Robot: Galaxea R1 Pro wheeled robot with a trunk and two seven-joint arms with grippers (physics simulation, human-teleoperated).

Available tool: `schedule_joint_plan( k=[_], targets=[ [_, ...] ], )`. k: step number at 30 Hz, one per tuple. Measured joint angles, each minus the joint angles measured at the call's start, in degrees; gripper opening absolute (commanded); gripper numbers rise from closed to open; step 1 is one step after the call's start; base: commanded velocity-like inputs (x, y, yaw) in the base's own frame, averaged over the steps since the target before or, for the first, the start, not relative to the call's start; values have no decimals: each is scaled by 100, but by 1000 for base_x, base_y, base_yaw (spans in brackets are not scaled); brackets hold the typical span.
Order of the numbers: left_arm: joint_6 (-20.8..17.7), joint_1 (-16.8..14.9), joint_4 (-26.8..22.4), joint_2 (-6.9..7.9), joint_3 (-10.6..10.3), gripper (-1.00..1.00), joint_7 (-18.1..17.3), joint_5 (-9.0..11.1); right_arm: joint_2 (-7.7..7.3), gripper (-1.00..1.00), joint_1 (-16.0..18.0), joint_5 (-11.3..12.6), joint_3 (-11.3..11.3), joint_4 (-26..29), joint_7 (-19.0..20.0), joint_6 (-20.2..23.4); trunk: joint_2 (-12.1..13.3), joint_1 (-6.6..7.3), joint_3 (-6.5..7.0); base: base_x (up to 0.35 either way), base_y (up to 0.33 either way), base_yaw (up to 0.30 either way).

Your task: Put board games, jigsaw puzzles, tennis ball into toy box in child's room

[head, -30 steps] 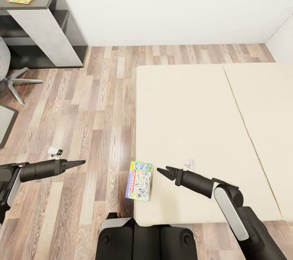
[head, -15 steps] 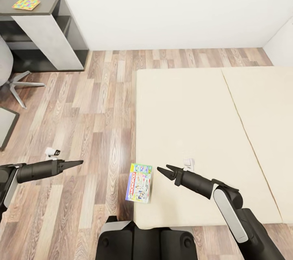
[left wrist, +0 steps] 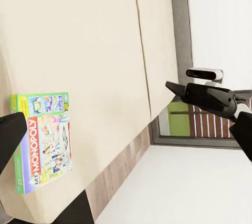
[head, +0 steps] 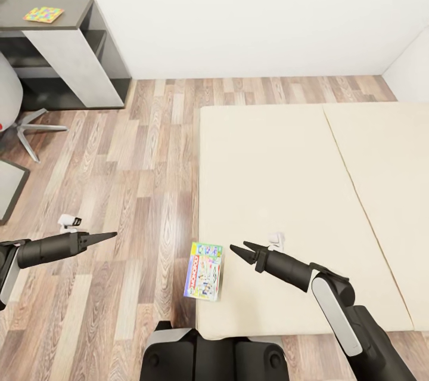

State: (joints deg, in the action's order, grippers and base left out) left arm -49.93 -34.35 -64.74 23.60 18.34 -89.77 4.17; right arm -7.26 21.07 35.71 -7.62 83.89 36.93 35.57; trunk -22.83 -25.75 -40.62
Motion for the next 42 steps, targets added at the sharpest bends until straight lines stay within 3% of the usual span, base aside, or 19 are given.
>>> schedule_joint_plan(
  k=[6,18,42],
  targets=[
    [0,0,-3,-5,-5,100,0,-3,-19,100,0,8,0,-68,7,-240,0,0,7,0,0,0],
    [-2,8,-3,3,-2,100,0,-2,-5,100,0,16,0,-87,9,-291,0,0,14,0,0,0],
    [-3,9,-2,-5,1,100,0,1,-34,100,0,-1,-8,-172,20,-465,0,0,219,0,0,0]
  ],
)
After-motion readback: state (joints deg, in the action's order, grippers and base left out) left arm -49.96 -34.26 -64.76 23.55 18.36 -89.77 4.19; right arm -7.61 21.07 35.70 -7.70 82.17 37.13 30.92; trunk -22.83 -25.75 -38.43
